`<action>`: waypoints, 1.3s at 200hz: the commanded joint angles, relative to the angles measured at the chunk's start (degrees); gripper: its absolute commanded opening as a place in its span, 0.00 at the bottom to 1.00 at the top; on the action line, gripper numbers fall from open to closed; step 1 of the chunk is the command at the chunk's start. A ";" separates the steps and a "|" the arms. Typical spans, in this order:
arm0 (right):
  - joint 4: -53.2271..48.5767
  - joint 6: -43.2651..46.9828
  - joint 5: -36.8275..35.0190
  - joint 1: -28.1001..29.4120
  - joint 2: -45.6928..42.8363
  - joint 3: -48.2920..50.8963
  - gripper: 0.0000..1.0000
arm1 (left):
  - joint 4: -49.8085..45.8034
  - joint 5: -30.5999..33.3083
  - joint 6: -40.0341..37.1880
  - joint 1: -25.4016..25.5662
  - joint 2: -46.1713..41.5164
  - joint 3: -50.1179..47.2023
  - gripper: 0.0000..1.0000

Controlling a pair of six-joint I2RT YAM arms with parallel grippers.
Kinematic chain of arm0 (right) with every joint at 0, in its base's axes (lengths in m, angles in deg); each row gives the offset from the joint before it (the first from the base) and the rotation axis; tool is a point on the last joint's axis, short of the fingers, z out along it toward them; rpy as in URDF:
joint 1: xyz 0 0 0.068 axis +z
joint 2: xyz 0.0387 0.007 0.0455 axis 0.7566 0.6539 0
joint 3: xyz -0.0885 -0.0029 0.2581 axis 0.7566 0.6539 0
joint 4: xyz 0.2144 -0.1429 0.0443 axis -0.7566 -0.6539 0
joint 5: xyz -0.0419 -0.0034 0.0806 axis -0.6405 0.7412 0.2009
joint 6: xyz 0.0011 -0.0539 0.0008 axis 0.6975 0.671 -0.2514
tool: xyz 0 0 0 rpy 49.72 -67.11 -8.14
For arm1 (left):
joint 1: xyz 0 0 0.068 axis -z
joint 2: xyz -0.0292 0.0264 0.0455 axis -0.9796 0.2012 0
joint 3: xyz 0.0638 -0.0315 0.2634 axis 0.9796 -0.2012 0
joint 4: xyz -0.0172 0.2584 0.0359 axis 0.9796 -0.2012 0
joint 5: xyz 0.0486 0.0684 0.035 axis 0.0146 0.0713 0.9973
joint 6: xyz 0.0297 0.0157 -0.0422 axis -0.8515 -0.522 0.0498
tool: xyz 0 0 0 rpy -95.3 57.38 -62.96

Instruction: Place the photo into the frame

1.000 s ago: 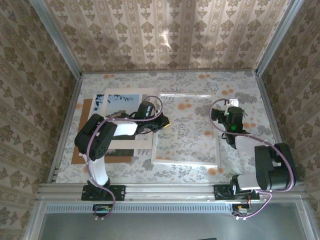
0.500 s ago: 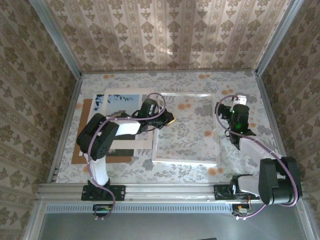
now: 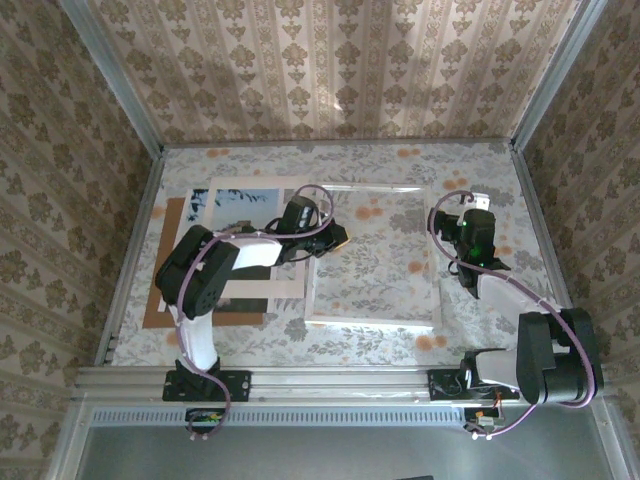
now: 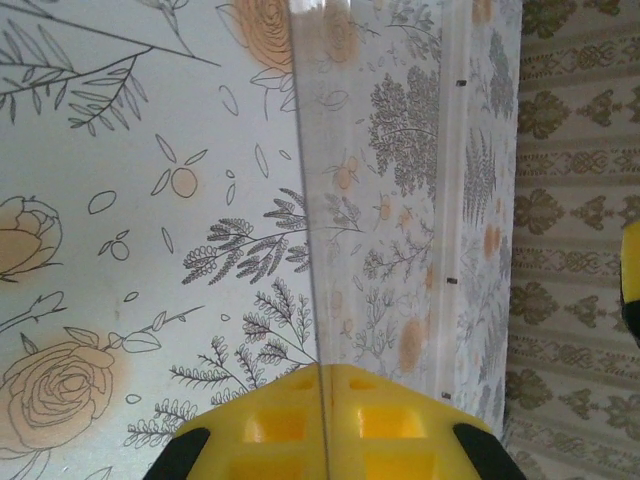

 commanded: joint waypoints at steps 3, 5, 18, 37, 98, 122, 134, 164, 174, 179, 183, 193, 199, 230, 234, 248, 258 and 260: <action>-2.04 -0.80 -0.48 0.37 -1.00 -1.89 0.99 | -0.98 -0.52 -5.25 0.66 -5.34 0.94 0.00; -2.29 -0.90 -0.52 0.37 -1.22 -1.93 0.99 | -0.81 -0.65 -5.26 0.68 -5.57 0.82 0.00; -4.06 -1.80 -0.96 0.37 -2.22 -2.74 0.99 | -0.03 -0.97 -5.39 1.19 -6.74 0.73 0.00; -7.38 -2.78 -1.19 0.45 -3.87 -4.47 0.98 | 0.40 -1.53 -5.85 2.10 -7.69 1.71 0.00; -13.90 -3.16 -1.77 1.33 -7.21 -9.36 0.97 | 2.80 -0.16 -4.76 2.79 -3.07 6.26 0.00; -14.84 -2.88 -1.39 1.59 -6.32 -10.52 0.97 | 2.62 1.00 -2.54 2.28 -0.08 7.36 0.00; -16.03 -2.81 -0.63 1.68 -5.37 -11.44 0.97 | 2.52 1.87 -2.51 2.06 0.70 7.41 0.00; -17.41 -2.30 0.20 2.55 -2.88 -12.53 0.99 | -0.43 3.50 -3.60 1.43 1.44 6.79 0.00; -17.38 -2.07 0.46 2.86 -2.21 -12.58 1.00 | -0.74 3.53 -3.59 1.01 1.66 6.41 0.00; -17.33 -2.01 0.48 3.00 -1.85 -12.67 1.00 | -0.73 3.57 -3.63 0.86 1.79 6.12 0.00; -17.30 -1.90 0.56 3.09 -1.70 -12.67 1.00 | -0.80 3.66 -3.68 0.77 1.83 5.92 0.00; -17.20 -1.84 0.68 3.35 -1.11 -12.67 1.00 | -1.24 3.77 -3.91 0.48 1.88 5.68 0.00; -17.08 -1.82 0.66 3.49 -0.79 -12.75 1.00 | -1.61 4.04 -4.02 0.37 1.84 5.37 0.00; -16.87 -1.49 0.55 3.93 0.17 -12.76 1.00 | -2.43 4.50 -4.71 -0.08 2.10 4.53 0.00; -16.83 -1.47 0.49 3.96 0.23 -12.76 1.00 | -2.63 4.43 -4.86 -0.14 2.21 4.60 0.00; -16.68 -1.39 0.42 4.06 0.47 -12.76 1.00 | -3.49 3.95 -5.34 -0.21 2.77 4.92 0.00; -16.71 -1.39 0.22 4.15 0.54 -12.76 1.00 | -3.85 3.38 -5.51 -0.19 3.26 5.11 0.00; -16.68 -1.38 0.16 4.15 0.57 -12.76 1.00 | -3.92 3.36 -5.56 -0.17 3.30 5.14 0.00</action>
